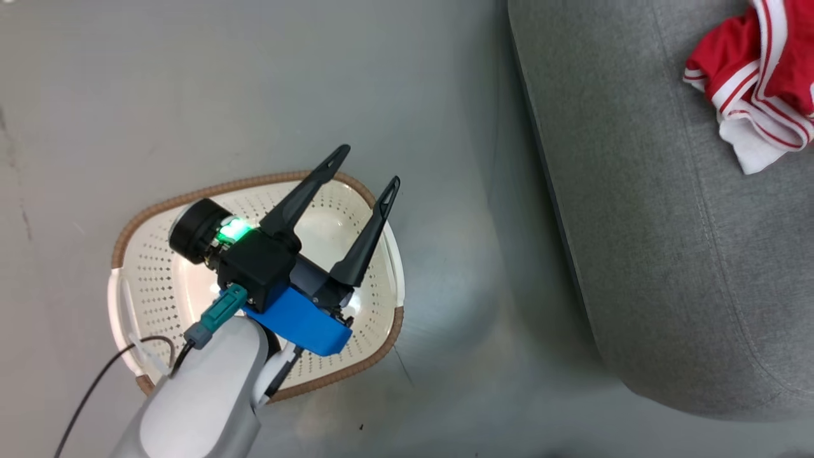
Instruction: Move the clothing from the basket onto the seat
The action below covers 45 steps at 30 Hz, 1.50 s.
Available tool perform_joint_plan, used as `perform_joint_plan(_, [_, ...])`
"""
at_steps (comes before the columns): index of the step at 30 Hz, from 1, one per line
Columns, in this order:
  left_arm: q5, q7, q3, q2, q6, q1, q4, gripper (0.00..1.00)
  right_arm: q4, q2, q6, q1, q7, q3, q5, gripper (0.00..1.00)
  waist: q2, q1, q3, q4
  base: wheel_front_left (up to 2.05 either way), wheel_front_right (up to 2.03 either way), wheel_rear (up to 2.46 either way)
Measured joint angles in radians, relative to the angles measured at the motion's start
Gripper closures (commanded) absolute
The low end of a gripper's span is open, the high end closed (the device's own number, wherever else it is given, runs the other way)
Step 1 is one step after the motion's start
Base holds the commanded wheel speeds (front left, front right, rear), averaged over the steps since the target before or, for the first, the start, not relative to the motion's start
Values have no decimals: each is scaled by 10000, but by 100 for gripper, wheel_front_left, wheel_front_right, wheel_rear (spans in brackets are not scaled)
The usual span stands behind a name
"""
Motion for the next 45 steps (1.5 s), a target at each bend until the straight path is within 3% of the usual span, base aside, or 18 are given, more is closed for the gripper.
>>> perform_joint_plan(6, [-234, 0, 343, -535, 0, 749, 167, 0, -67, -40, 0, 853, -142, 637, -10, 0, 0, -1, -948, 142, 0, 0, 0])
perform_joint_plan(12, [-451, -2, 830, -1039, 0, 1829, 345, 0, -587, 313, 0, 2317, -320, 1210, -107, 0, 0, -3, -2282, 451, 0, 0, 0])
perform_joint_plan(24, [-428, 0, 2355, -1352, 0, 3985, 489, 0, -3423, 1979, 0, 5953, -387, 2343, 184, 0, 0, -6, -4780, 1678, 0, 0, 0])
perform_joint_plan(34, [-378, 0, 3889, -1475, 0, 4993, 318, 0, -4778, 2922, 0, 7984, -508, 3557, 73, 0, 0, -3, -5805, 2672, 0, 0, 0])
perform_joint_plan(45, [-330, 0, 4420, -1526, 0, 5358, 460, 0, -5212, 3348, 0, 8858, -537, 4282, -27, 0, 0, -1, -6170, 2783, 0, 0, 0])
